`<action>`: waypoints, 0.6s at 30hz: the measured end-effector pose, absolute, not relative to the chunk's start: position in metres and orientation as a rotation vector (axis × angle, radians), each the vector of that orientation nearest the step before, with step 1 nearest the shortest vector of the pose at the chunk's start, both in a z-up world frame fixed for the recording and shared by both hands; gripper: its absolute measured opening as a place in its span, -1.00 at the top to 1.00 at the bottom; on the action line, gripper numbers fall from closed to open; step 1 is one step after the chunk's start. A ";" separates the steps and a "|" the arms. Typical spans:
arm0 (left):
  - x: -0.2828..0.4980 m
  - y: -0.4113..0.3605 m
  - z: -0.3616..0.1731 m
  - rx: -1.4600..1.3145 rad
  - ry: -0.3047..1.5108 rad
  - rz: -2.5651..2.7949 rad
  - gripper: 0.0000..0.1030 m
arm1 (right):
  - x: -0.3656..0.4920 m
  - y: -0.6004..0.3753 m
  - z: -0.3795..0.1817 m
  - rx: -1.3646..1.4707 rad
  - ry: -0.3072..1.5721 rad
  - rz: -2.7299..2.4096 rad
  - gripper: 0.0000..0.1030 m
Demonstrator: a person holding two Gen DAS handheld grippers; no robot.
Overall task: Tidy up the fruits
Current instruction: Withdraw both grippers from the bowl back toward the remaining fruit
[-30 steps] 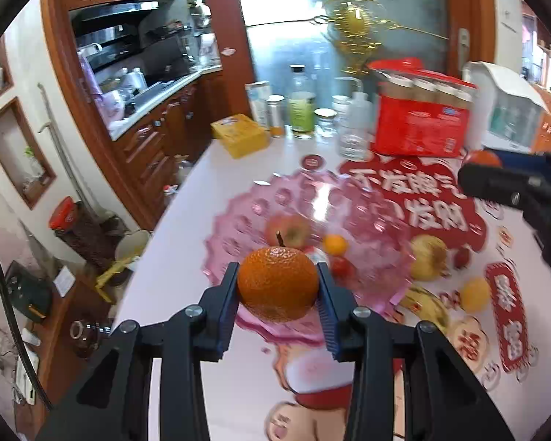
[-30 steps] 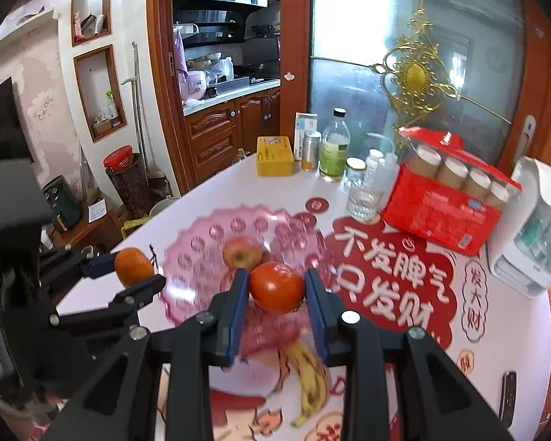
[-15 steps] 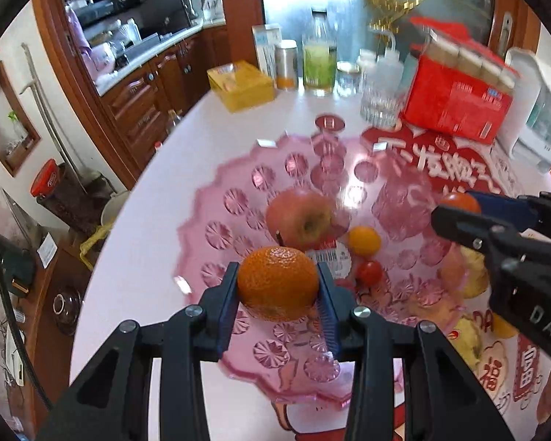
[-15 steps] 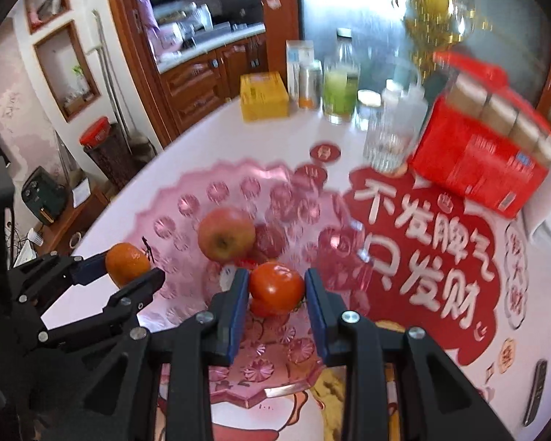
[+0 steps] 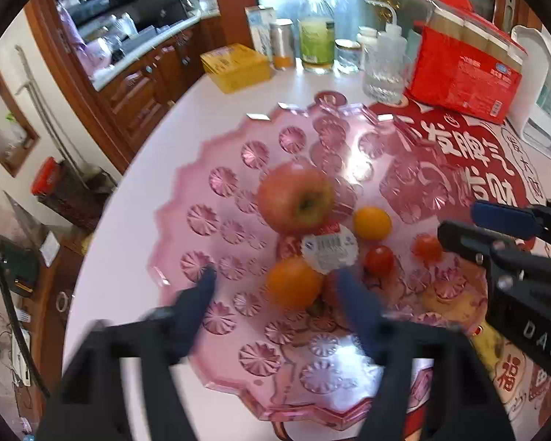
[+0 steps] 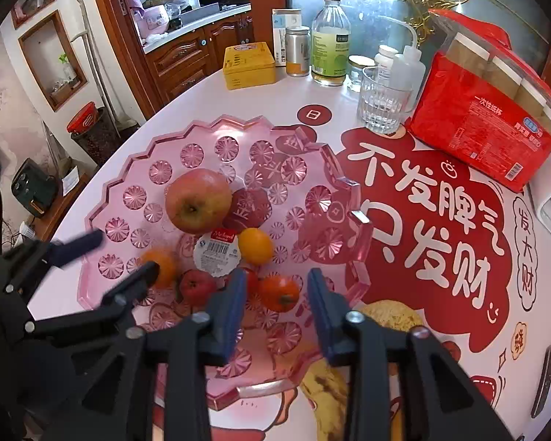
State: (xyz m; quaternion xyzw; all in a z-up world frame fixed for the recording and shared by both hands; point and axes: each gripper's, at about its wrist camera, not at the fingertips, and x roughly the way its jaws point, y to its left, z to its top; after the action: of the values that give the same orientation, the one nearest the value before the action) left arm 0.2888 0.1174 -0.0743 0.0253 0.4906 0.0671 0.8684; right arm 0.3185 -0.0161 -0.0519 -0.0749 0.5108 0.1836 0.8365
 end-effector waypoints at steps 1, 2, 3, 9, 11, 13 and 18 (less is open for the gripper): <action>0.287 0.118 -0.072 0.057 1.016 0.148 -0.70 | 0.317 -0.017 -0.050 -0.156 1.073 0.388 0.07; 0.285 0.117 -0.069 0.062 1.004 0.149 -0.70 | 0.315 -0.018 -0.048 -0.154 1.062 0.387 -0.04; 0.284 0.116 -0.066 0.065 1.000 0.143 -0.70 | 0.312 -0.019 -0.046 -0.153 1.049 0.387 -0.12; 0.273 0.114 -0.056 0.061 0.988 0.132 -0.70 | 0.296 -0.029 -0.029 -0.152 0.997 0.379 -0.15; 0.267 0.112 -0.051 0.063 0.980 0.131 -0.70 | 0.289 -0.035 -0.022 -0.150 0.979 0.367 -0.15; 0.258 0.110 -0.043 0.064 0.966 0.126 -0.70 | 0.280 -0.042 -0.014 -0.132 0.967 0.366 -0.15; 0.229 0.105 -0.020 0.048 0.917 0.096 -0.71 | 0.254 -0.059 0.004 -0.109 0.930 0.348 -0.15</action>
State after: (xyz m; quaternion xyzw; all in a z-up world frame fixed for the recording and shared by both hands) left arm 0.2285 0.1049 -0.0204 0.0231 0.4426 0.0462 0.8953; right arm 0.2535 -0.0591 0.0035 -0.0523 0.4458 0.1667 0.8779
